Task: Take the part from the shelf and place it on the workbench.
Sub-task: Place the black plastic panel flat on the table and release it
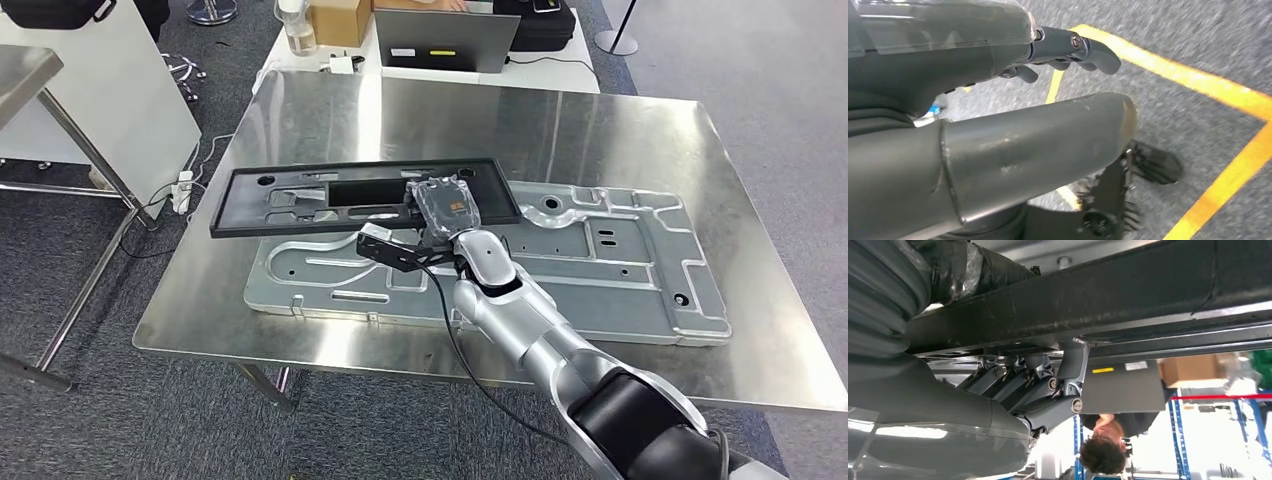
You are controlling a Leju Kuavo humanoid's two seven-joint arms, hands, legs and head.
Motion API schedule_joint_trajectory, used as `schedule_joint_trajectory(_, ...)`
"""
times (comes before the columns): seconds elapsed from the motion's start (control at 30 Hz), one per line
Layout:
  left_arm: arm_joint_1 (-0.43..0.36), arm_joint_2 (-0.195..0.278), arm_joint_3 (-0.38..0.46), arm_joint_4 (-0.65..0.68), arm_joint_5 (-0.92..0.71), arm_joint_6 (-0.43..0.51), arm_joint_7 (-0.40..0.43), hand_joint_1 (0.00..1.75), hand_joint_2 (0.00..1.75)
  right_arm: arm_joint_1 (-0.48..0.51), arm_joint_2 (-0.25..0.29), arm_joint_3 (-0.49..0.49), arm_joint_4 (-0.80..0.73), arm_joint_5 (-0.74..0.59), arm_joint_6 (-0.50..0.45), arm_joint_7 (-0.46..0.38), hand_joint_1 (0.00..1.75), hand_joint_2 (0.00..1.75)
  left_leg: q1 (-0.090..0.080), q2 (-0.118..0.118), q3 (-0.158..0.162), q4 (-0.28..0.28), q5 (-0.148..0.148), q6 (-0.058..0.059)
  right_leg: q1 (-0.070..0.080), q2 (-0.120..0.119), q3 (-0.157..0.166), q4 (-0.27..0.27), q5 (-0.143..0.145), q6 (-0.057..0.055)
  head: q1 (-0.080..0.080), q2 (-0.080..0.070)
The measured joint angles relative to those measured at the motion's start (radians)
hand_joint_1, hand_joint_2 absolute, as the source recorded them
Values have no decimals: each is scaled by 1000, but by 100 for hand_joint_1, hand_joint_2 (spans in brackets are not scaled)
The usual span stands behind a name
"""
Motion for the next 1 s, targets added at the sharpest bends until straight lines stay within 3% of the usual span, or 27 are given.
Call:
schedule_joint_trajectory(0.07, 5, 0, 2, 0, 8, -1, -6, 0, 0, 6, -6, -9, 5, 0, -1, -7, 175, 175, 0, -2, 21, 3, -19, -5, -1, -2, 19, -120, 107, -6, 0, 0)
schedule_joint_trajectory(0.13, 5, 1, 4, 0, 14, -3, -12, 0, 87, 10, -11, -15, 8, -1, -5, -13, 87, 87, -1, -3, 32, 4, -33, -14, 5, -2, 42, -222, 185, -16, 0, 0)
schedule_joint_trajectory(0.17, 4, 2, 4, -1, 16, -4, -15, 0, 131, 13, -13, -17, 9, -3, -6, -14, 44, 44, -1, -3, 33, 5, -36, -19, 9, -2, 45, -242, 196, -22, 0, 0)
schedule_joint_trajectory(0.2, 4, 2, 5, -1, 18, -5, -17, 0, 131, 16, -14, -18, 10, -4, -8, -15, 0, 0, -2, -3, 34, 6, -37, -24, 13, -1, 46, -246, 192, -29, 0, 0)
schedule_joint_trajectory(0.3, 4, 6, 5, -2, 25, -7, -25, 0, 0, 26, -17, -22, 11, -2, -7, -17, 0, 0, -2, -1, 30, 32, -54, -37, 9, -2, 66, -257, 192, -48, 0, 0)
schedule_joint_trajectory(0.37, 3, 8, 6, -3, 36, -10, -33, 0, 0, 31, -19, -24, 15, 0, -7, -24, 0, 0, 0, 3, -16, 127, -105, -43, 7, -3, 79, -262, 189, -57, 0, 0)
schedule_joint_trajectory(0.43, 3, 9, 9, -3, 44, -12, -37, 0, 0, 39, -19, -24, 19, -1, -7, -31, 0, 0, 0, 5, -86, 256, -157, -46, 11, -3, 82, -261, 184, -64, -1, 0)
schedule_joint_trajectory(0.47, 4, 10, 11, -3, 46, -14, -38, 0, 0, 44, -19, -24, 20, -1, -8, -32, 0, 0, 0, 5, -110, 288, -161, -46, 13, -2, 83, -259, 182, -66, -1, 0)
schedule_joint_trajectory(0.5, 6, 11, 13, -3, 48, -16, -39, 0, 0, 49, -19, -25, 22, -1, -8, -32, 0, 0, -1, 5, -116, 285, -147, -46, 14, -2, 84, -257, 180, -67, -1, 0)
schedule_joint_trajectory(0.53, 7, 13, 15, -3, 51, -18, -39, 0, 0, 53, -19, -25, 23, -1, -8, -33, 0, 0, -1, 5, -104, 243, -115, -43, 16, -1, 84, -254, 178, -67, -1, 0)
schedule_joint_trajectory(0.6, 8, 16, 19, -3, 56, -24, -40, 0, 0, 54, -19, -28, 24, -2, -7, -34, 0, 0, -3, 6, -49, 107, -41, -34, 18, 1, 86, -248, 173, -64, 0, 0)
schedule_joint_trajectory(0.63, 7, 17, 20, -3, 59, -26, -40, 0, 0, 54, -19, -30, 25, -2, -7, -35, 0, 0, -6, 6, -28, 55, -24, -30, 19, 1, 84, -245, 172, -61, 0, 0)
schedule_joint_trajectory(0.67, 7, 18, 21, -3, 61, -29, -41, 0, 0, 54, -19, -31, 25, -2, -7, -38, 0, 0, -8, 6, -17, 27, -13, -26, 20, 1, 82, -242, 172, -57, 0, 0)
schedule_joint_trajectory(0.77, 11, 17, 23, -3, 71, -38, -45, 0, 0, 56, -19, -33, 26, -2, -6, -46, 0, 0, -9, 6, -14, 15, 3, -16, 20, 2, 76, -238, 173, -43, 0, 0)
schedule_joint_trajectory(0.83, 11, 16, 24, -3, 77, -42, -50, 0, 0, 55, -19, -35, 27, -1, -7, -48, 0, 0, -3, 9, -14, 6, 14, -6, 20, 2, 65, -201, 133, -32, 0, 0)
schedule_joint_trajectory(0.93, 11, 16, 24, -3, 85, -44, -51, 0, 0, 57, -19, -36, 28, 1, -8, -50, 0, 131, 0, 10, -27, 2, 27, 2, 12, -1, 7, -25, 12, -18, 0, 0)
schedule_joint_trajectory(0.97, 12, 16, 24, -3, 86, -45, -51, 0, 0, 59, -19, -36, 29, 1, -8, -50, 0, 175, 0, 10, -34, 3, 32, 2, 8, -2, -4, 23, -10, -14, 0, 0)
schedule_joint_trajectory(1.0, 12, 16, 24, -3, 87, -45, -51, 0, 0, 61, -18, -36, 29, 1, -8, -50, 0, 175, 1, 11, -41, 4, 37, 0, 4, -2, -1, 40, -15, -11, 0, 0)
